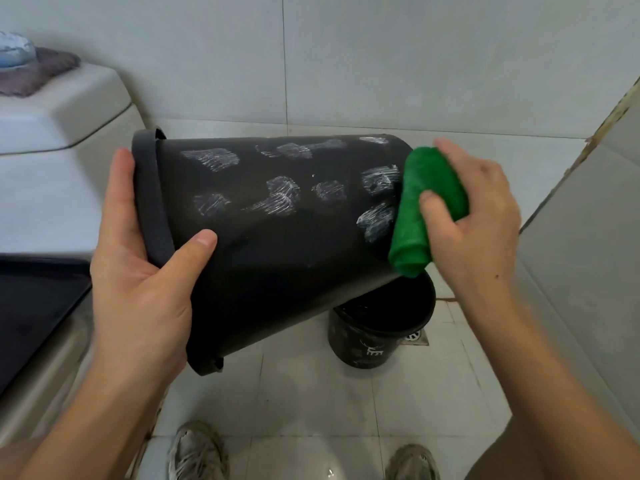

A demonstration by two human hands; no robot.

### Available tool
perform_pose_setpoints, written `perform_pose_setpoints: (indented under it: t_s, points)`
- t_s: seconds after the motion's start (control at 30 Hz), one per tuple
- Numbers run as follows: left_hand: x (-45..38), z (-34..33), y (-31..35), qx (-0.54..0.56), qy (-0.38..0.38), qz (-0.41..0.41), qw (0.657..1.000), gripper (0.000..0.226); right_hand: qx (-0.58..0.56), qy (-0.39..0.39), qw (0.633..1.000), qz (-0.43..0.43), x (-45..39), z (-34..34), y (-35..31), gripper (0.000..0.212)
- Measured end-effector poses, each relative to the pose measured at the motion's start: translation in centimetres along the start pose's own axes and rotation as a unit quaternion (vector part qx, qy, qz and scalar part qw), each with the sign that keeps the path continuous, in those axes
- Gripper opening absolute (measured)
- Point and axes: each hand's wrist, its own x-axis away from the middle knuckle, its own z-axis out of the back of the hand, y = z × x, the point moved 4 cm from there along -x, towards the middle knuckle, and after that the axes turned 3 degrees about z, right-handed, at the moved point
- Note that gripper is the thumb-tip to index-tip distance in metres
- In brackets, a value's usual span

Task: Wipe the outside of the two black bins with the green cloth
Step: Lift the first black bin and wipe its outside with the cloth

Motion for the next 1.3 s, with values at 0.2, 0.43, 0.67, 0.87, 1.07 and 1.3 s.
perform_pose_setpoints:
  t_s: [0.2,0.43,0.67,0.87,1.07,1.3]
  points:
    - [0.0,0.0,-0.2,-0.005,-0.001,-0.005,1.000,0.081,0.036,-0.068,0.978,0.195,2.8,-1.2,-3.9,0.050]
    - [0.1,-0.8,-0.1,0.006,-0.014,-0.007,1.000,0.083,0.010,-0.024,0.998,0.055,1.0,-0.9,-2.6,0.053]
    - [0.9,-1.5,0.6,-0.014,-0.031,-0.019,0.999,0.082,-0.010,-0.004,1.000,-0.029,-1.0,-0.2,-0.1,0.053]
    - [1.0,-1.8,0.8,-0.006,-0.027,-0.017,0.999,0.081,-0.010,-0.111,0.978,0.178,2.4,-1.3,-5.5,0.051]
    - [2.1,-2.5,1.3,-0.054,-0.068,-0.012,0.996,0.087,0.020,-0.039,0.998,-0.035,-1.0,0.1,-1.1,0.054]
    - [1.8,-2.5,0.8,-0.051,-0.044,-0.016,0.998,0.085,-0.019,-0.085,0.990,0.106,1.4,-1.0,-4.3,0.052]
